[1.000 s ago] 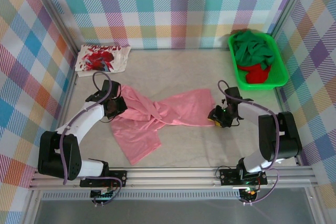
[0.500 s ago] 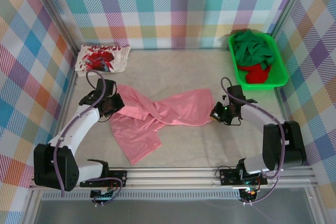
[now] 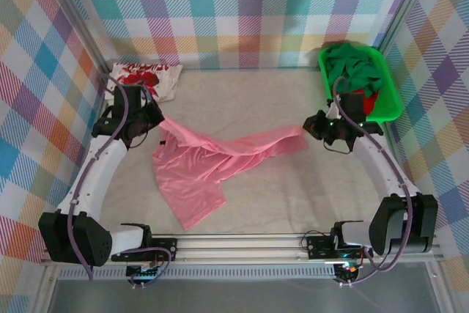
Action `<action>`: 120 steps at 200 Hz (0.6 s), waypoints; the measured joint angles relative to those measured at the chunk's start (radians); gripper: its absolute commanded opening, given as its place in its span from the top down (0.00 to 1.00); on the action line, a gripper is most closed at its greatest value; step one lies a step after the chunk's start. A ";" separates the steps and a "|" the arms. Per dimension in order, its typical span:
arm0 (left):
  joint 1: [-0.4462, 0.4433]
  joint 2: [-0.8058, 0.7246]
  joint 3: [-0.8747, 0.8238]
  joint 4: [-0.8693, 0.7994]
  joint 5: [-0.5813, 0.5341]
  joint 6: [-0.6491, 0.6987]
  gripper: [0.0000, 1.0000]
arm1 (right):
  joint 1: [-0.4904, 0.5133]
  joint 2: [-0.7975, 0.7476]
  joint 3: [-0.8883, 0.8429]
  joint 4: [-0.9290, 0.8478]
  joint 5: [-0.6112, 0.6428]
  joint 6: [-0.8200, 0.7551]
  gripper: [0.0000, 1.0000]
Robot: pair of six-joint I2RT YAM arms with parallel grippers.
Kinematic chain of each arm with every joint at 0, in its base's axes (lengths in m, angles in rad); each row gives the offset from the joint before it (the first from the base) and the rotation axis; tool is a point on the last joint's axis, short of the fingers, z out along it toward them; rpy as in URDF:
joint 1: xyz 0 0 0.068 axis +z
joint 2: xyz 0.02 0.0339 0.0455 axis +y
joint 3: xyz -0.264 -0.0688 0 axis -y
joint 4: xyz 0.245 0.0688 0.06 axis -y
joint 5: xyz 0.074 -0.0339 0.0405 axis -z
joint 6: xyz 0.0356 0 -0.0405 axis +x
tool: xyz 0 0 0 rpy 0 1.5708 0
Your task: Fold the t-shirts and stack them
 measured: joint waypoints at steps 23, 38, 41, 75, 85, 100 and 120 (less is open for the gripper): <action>0.022 0.055 0.076 0.032 0.002 0.010 1.00 | -0.019 0.045 0.074 0.020 0.001 0.019 1.00; 0.034 0.098 0.114 0.054 0.002 0.010 1.00 | -0.034 0.074 0.106 0.034 0.001 0.042 1.00; 0.036 0.106 0.122 0.059 0.002 0.010 1.00 | -0.037 0.079 0.109 0.036 0.001 0.044 1.00; 0.047 0.195 0.177 0.100 0.002 0.013 1.00 | -0.087 0.142 0.125 0.089 -0.014 0.131 1.00; 0.048 0.227 0.195 0.109 0.002 0.014 1.00 | -0.097 0.161 0.125 0.105 -0.013 0.159 1.00; 0.050 0.283 0.237 0.124 0.006 0.021 1.00 | -0.103 0.196 0.134 0.125 -0.005 0.196 1.00; 0.050 0.409 0.345 0.156 0.010 0.036 1.00 | -0.107 0.301 0.215 0.149 0.003 0.247 0.76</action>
